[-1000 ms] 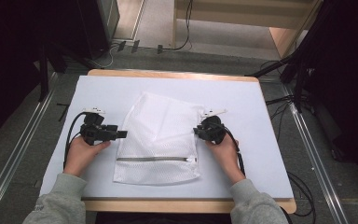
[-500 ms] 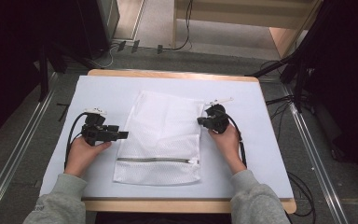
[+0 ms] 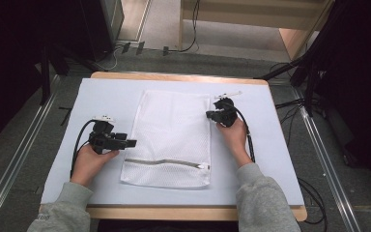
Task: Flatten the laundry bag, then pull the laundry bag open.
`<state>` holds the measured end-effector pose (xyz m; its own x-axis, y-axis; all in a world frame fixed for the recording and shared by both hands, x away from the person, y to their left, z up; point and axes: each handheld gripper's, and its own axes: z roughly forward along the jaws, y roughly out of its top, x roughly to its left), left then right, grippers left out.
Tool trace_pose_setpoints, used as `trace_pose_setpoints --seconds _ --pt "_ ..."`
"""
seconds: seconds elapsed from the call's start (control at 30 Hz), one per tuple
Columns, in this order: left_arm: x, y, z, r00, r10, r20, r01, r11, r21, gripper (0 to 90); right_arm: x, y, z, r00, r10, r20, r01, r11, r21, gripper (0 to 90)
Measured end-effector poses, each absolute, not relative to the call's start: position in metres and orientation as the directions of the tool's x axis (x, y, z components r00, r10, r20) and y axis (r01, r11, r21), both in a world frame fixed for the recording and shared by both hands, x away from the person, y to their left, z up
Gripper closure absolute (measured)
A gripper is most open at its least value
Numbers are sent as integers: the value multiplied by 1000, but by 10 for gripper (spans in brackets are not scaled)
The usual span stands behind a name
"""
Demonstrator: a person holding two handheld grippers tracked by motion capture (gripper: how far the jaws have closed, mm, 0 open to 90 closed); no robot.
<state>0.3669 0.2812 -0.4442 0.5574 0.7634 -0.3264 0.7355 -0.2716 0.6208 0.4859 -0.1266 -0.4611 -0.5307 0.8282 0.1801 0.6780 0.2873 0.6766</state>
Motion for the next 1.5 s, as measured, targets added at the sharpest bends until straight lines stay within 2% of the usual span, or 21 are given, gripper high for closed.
trace_pose_setpoints --seconds 0.1,0.2,0.33,0.73,0.83,0.87,0.93,1.0,1.1,1.17,1.27,1.3,1.5 --pt "369 282 -448 546 772 -327 745 -268 611 384 484 -125 -460 -533 825 188 678 284 678 845" --pt "371 282 -450 540 780 -317 749 -272 604 401 478 -127 -454 -553 805 214 669 275 690 751" --pt "374 282 -452 536 786 -309 750 -275 601 420 467 -132 -449 -554 801 227 663 260 702 696" --pt "380 283 -453 510 798 -321 766 -251 592 555 419 -139 -450 -578 791 198 654 305 692 627" --pt "382 280 -454 509 797 -324 768 -251 589 633 402 -137 -455 -585 783 213 670 318 671 612" --pt "383 279 -454 508 798 -324 770 -252 587 633 402 -137 -455 -585 783 213 670 318 671 612" --pt "383 276 -454 507 802 -315 770 -258 584 718 392 -133 -459 -610 766 203 666 357 655 608" --pt "384 274 -454 501 802 -324 778 -254 574 739 390 -131 -460 -616 762 200 665 368 650 608" --pt "385 274 -455 500 805 -319 780 -259 570 819 390 -125 -465 -627 755 192 672 401 623 640" --pt "385 272 -455 507 805 -309 776 -271 569 869 391 -124 -465 -631 758 166 662 413 626 699" --pt "385 271 -456 510 802 -310 775 -273 570 890 392 -124 -465 -624 769 139 658 421 625 806" --pt "386 270 -456 508 802 -314 777 -270 569 894 394 -125 -466 -629 766 136 652 423 629 869" --pt "388 270 -456 505 800 -324 778 -260 572 896 405 -124 -464 -625 765 156 668 421 614 897"
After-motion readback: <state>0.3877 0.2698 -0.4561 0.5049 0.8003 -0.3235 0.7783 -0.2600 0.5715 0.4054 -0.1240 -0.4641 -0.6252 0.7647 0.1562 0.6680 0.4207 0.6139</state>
